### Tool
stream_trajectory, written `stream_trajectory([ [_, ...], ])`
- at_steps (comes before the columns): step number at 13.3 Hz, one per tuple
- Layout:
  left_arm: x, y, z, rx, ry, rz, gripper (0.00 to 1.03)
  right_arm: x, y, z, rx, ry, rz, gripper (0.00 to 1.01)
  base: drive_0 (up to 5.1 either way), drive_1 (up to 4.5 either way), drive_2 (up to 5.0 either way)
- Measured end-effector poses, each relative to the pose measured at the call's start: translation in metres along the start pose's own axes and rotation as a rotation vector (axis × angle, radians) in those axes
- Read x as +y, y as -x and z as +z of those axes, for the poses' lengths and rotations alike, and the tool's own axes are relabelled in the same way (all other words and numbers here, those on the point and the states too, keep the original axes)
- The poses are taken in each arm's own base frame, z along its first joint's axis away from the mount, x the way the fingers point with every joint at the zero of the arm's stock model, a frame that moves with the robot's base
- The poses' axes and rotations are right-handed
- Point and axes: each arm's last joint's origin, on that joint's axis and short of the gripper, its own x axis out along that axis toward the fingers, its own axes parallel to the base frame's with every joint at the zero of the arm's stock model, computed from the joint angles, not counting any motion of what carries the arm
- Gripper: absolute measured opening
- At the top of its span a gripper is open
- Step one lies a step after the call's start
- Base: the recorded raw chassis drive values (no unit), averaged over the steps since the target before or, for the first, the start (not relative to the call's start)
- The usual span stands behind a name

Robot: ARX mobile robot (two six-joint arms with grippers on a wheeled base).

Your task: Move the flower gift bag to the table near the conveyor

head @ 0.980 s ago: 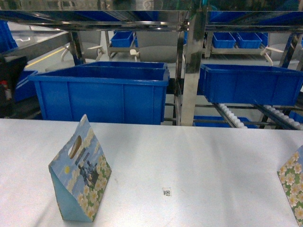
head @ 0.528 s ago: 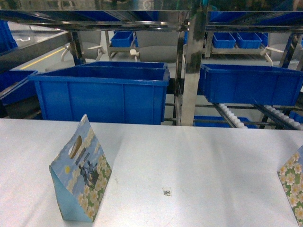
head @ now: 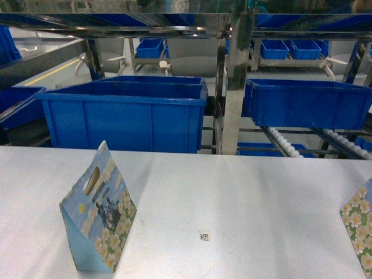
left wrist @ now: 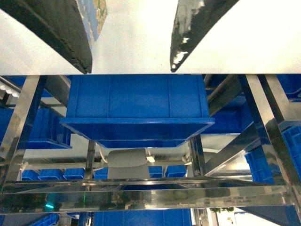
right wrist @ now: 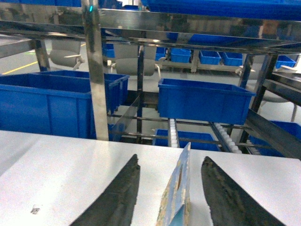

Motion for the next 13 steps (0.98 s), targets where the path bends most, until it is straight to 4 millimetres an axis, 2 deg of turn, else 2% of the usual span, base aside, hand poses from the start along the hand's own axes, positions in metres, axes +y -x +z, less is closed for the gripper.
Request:
stream_trajectory([
  [3,0.000,0.014,-0.010,-0.006,0.021,-0.001,0.11,-0.001,0.006,-0.004,-0.011,0.001,-0.026,0.03,0.0,0.00,0.0],
  [4,-0.001,0.018,-0.013,-0.003,0.022,-0.001,0.02,-0.001,0.007,-0.009,-0.007,-0.001,-0.026,0.02,0.0,0.00,0.0],
  [9,-0.001,0.032,-0.024,-0.023,0.025,-0.001,0.02,-0.001,0.014,-0.008,-0.020,-0.001,-0.027,0.02,0.0,0.00,0.0],
  [11,-0.001,0.036,-0.024,-0.024,0.025,0.000,0.02,-0.001,0.022,-0.015,0.035,-0.001,-0.026,0.02,0.0,0.00,0.0],
  [12,-0.001,0.038,-0.023,-0.032,0.025,-0.001,0.02,-0.001,0.026,-0.010,-0.028,-0.001,-0.027,0.02,0.0,0.00,0.0],
  [13,-0.001,0.040,-0.023,-0.029,0.025,0.000,0.02,-0.001,0.026,-0.012,-0.008,-0.001,-0.026,0.02,0.0,0.00,0.0],
])
